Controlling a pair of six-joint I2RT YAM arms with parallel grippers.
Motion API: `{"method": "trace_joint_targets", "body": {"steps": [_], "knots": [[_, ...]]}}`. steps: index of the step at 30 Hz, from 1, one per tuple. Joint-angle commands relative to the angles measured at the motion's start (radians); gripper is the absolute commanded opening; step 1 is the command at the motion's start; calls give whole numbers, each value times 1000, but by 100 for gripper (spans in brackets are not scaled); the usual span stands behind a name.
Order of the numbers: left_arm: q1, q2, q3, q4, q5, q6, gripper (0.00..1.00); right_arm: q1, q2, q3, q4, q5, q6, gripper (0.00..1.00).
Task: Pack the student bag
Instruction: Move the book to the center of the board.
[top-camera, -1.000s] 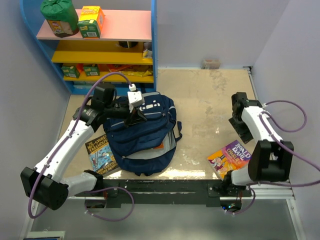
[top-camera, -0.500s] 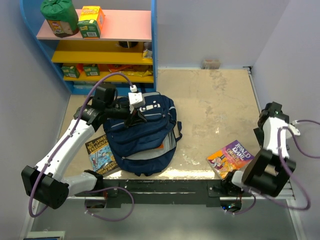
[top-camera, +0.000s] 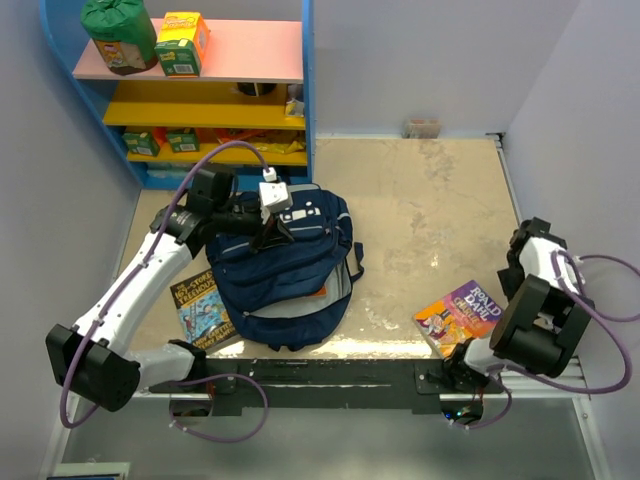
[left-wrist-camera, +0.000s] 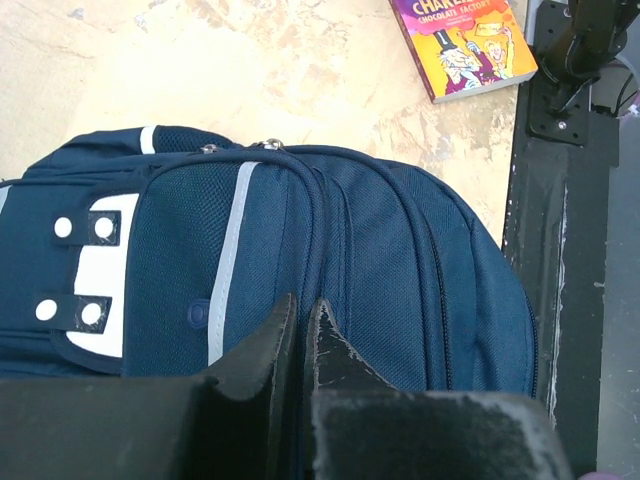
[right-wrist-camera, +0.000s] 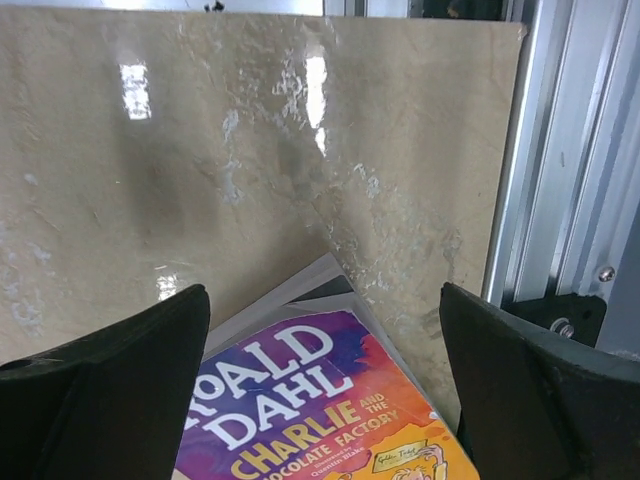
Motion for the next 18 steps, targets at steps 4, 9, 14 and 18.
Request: {"method": "trace_joint_targets", "body": {"steps": [4,9,14,18], "knots": [[14,12,95,68,-39,23,0,90,128,9,33,8,58,99],[15,21,111,69,-39,12,0,194,213,11,39,-17,107,99],[15,17,118,65,-50,11,0,423,259,80,69,-116,179,98],[15,15,117,64,-50,7,0,575,280,118,102,-193,203,97]]}}
